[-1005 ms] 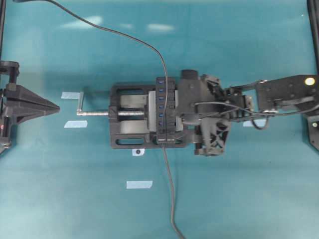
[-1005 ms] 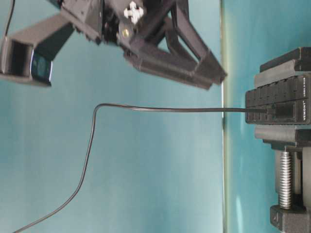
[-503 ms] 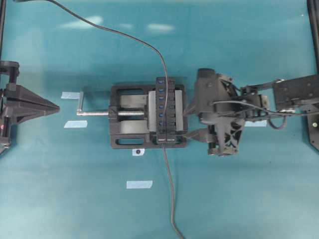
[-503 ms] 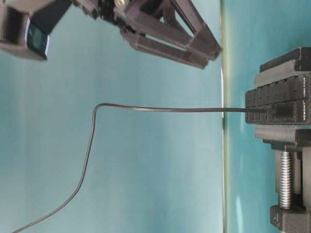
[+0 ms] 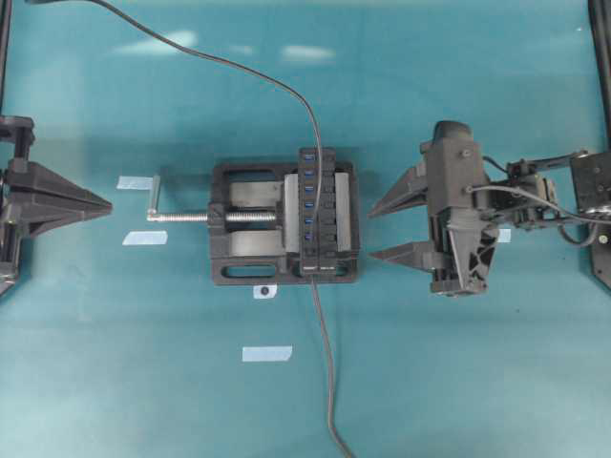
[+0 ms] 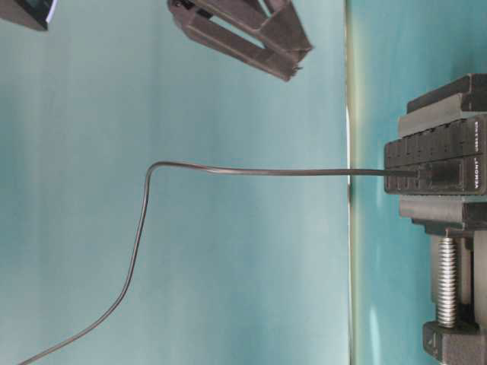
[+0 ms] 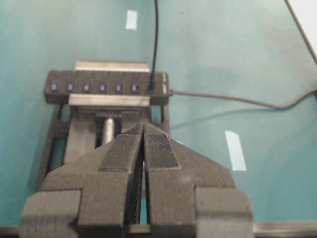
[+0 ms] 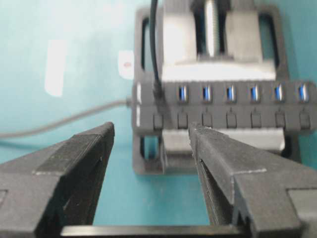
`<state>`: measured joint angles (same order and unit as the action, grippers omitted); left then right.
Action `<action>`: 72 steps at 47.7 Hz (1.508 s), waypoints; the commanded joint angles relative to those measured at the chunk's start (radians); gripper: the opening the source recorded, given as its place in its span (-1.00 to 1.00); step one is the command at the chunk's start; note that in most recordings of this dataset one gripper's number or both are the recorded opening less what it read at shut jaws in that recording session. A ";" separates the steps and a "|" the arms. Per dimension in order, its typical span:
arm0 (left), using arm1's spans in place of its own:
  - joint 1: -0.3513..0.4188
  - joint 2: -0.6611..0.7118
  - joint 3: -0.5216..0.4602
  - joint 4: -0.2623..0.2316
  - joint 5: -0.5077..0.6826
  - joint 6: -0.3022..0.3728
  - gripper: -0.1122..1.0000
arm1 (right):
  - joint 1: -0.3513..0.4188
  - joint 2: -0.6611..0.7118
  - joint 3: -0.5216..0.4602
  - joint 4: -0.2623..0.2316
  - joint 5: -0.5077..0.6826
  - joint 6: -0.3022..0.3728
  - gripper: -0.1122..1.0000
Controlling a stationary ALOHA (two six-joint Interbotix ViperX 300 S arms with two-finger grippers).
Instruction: Insert the USB into the front port of the fixed hub.
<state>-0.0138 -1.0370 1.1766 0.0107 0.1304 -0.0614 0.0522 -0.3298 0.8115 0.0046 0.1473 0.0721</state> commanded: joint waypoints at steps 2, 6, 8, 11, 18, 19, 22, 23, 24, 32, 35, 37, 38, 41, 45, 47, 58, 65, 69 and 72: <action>0.000 0.006 -0.011 0.003 -0.005 0.000 -0.80 | 0.005 -0.012 -0.009 0.003 -0.012 0.008 0.43; 0.000 0.005 -0.011 0.002 -0.005 -0.002 -0.80 | 0.005 -0.011 -0.005 0.003 -0.011 0.008 0.43; 0.000 0.005 -0.011 0.002 -0.005 0.000 -0.80 | 0.005 -0.011 -0.005 0.003 -0.011 0.008 0.43; 0.000 0.005 -0.011 0.002 -0.005 -0.002 -0.80 | 0.006 -0.012 -0.003 0.002 -0.011 0.008 0.43; 0.000 0.006 -0.011 0.002 -0.005 -0.002 -0.80 | 0.006 -0.011 -0.002 0.003 -0.011 0.008 0.43; 0.000 0.005 -0.009 0.002 -0.005 -0.002 -0.80 | 0.006 -0.011 0.000 0.003 -0.011 0.008 0.43; 0.000 0.005 -0.009 0.002 -0.005 -0.002 -0.80 | 0.006 -0.011 0.000 0.002 -0.011 0.008 0.43; 0.000 0.006 -0.009 0.002 -0.005 -0.002 -0.80 | 0.006 -0.011 0.000 0.003 -0.011 0.008 0.43; 0.000 0.005 -0.008 0.002 -0.005 0.000 -0.80 | 0.006 -0.011 0.000 0.003 -0.011 0.008 0.43; 0.000 0.006 -0.008 0.002 -0.005 0.000 -0.80 | 0.005 -0.009 0.002 0.003 -0.009 0.008 0.43; 0.000 0.005 -0.008 0.002 -0.005 0.000 -0.80 | 0.006 -0.009 0.002 0.002 -0.008 0.009 0.43; 0.000 0.005 -0.006 0.002 -0.005 0.000 -0.80 | 0.006 -0.009 0.002 0.003 -0.008 0.008 0.43; 0.000 0.005 -0.006 0.002 -0.005 0.000 -0.80 | 0.006 -0.009 0.002 0.003 -0.008 0.008 0.43; 0.000 0.005 -0.006 0.003 -0.005 0.000 -0.80 | 0.006 -0.009 0.002 0.003 -0.008 0.008 0.43; 0.000 0.006 -0.006 0.002 -0.006 0.000 -0.80 | 0.006 -0.009 0.002 0.003 -0.008 0.008 0.43; 0.000 0.006 -0.006 0.002 -0.005 0.000 -0.80 | 0.006 -0.009 0.002 0.003 -0.008 0.009 0.43; 0.000 0.005 -0.006 0.003 -0.005 0.000 -0.80 | 0.006 -0.008 0.002 0.002 -0.008 0.008 0.43; 0.000 0.006 -0.003 0.002 -0.005 0.000 -0.80 | 0.006 -0.005 0.002 0.003 -0.008 0.008 0.43; 0.000 0.006 -0.002 0.002 -0.005 0.000 -0.80 | 0.006 0.002 0.002 0.003 -0.008 0.008 0.43; 0.000 0.006 0.000 0.002 -0.005 0.000 -0.80 | 0.006 0.008 0.002 0.003 -0.009 0.008 0.43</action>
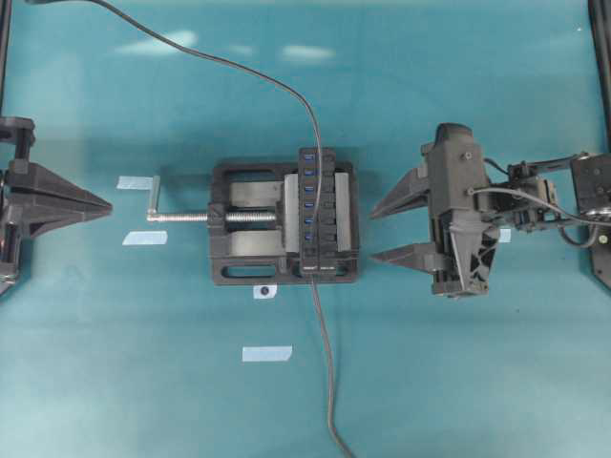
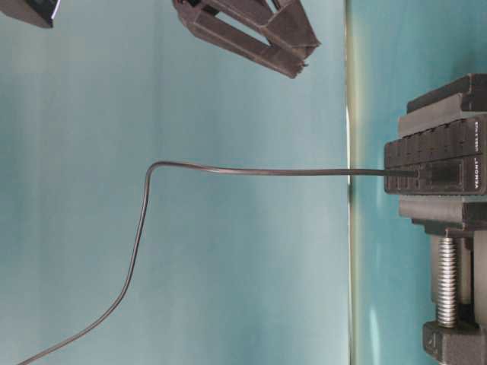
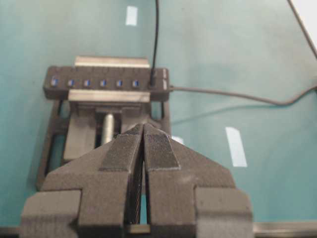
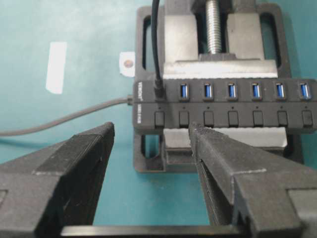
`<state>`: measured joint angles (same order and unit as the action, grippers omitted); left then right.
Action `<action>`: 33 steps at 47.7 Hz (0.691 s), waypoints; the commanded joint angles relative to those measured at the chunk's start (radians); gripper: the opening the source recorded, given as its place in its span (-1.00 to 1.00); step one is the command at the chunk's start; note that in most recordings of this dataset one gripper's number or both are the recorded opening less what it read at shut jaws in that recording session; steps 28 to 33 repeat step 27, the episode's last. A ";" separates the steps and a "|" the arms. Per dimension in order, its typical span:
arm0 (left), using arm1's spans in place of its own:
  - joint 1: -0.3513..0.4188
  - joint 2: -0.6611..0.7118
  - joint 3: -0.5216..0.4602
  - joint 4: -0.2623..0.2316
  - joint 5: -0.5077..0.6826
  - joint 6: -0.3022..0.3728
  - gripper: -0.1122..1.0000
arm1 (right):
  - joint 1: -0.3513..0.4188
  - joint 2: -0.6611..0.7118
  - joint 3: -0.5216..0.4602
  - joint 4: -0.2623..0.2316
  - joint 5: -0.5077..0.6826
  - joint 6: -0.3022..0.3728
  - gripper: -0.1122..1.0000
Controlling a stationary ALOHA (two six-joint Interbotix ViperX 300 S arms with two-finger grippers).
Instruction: Insert the USB into the front port of the fixed hub.
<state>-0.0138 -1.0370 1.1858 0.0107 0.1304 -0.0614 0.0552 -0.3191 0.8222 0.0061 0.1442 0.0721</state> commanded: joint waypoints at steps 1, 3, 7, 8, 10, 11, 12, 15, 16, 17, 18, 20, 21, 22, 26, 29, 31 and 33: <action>0.000 0.005 -0.009 0.002 -0.005 0.000 -0.80 | 0.003 0.000 -0.009 0.002 -0.009 0.008 0.43; 0.000 0.005 -0.011 0.003 -0.005 0.000 -0.80 | 0.003 0.003 -0.009 0.002 -0.009 0.008 0.43; 0.000 0.005 -0.009 0.002 -0.006 0.000 -0.80 | 0.002 0.009 -0.009 0.002 -0.009 0.008 0.43; 0.000 0.005 -0.011 0.002 -0.006 0.000 -0.80 | 0.003 0.011 -0.009 0.002 -0.011 0.009 0.43; 0.000 0.006 -0.009 0.002 -0.005 0.000 -0.80 | 0.003 0.012 -0.009 0.002 -0.009 0.008 0.43; 0.000 0.006 -0.011 0.002 -0.005 0.000 -0.80 | 0.003 0.012 -0.009 0.000 -0.009 0.009 0.43; 0.000 0.005 -0.009 0.002 -0.005 0.000 -0.80 | 0.002 0.012 -0.009 0.002 -0.011 0.009 0.43; 0.000 0.005 -0.009 0.002 -0.006 0.000 -0.80 | 0.003 0.011 -0.009 0.002 -0.011 0.009 0.43; 0.000 0.005 -0.009 0.002 -0.006 0.000 -0.80 | 0.002 0.011 -0.009 0.002 -0.011 0.009 0.43; 0.000 0.005 -0.009 0.002 -0.006 0.000 -0.80 | 0.003 0.011 -0.009 0.002 -0.011 0.009 0.43; 0.000 0.005 -0.009 0.002 -0.006 0.000 -0.80 | 0.002 0.011 -0.009 0.002 -0.011 0.009 0.43; 0.000 0.006 -0.009 0.002 -0.005 -0.002 -0.80 | 0.002 0.011 -0.009 0.002 -0.011 0.009 0.43; 0.000 0.005 -0.008 0.002 -0.005 -0.002 -0.80 | 0.002 0.011 -0.009 0.002 -0.011 0.009 0.43; 0.000 0.005 -0.009 0.002 -0.005 -0.002 -0.80 | 0.003 0.011 -0.009 0.002 -0.011 0.009 0.43; 0.000 0.005 -0.008 0.002 -0.005 -0.002 -0.80 | 0.003 0.012 -0.009 0.002 -0.011 0.009 0.43; 0.000 0.005 -0.006 0.002 -0.005 0.000 -0.80 | 0.002 0.011 -0.009 0.002 -0.011 0.009 0.43; 0.000 0.005 -0.006 0.002 -0.005 0.000 -0.80 | 0.002 0.011 -0.009 0.002 -0.011 0.009 0.43; 0.000 0.005 -0.006 0.002 -0.005 0.000 -0.80 | 0.002 0.011 -0.009 0.002 -0.011 0.009 0.43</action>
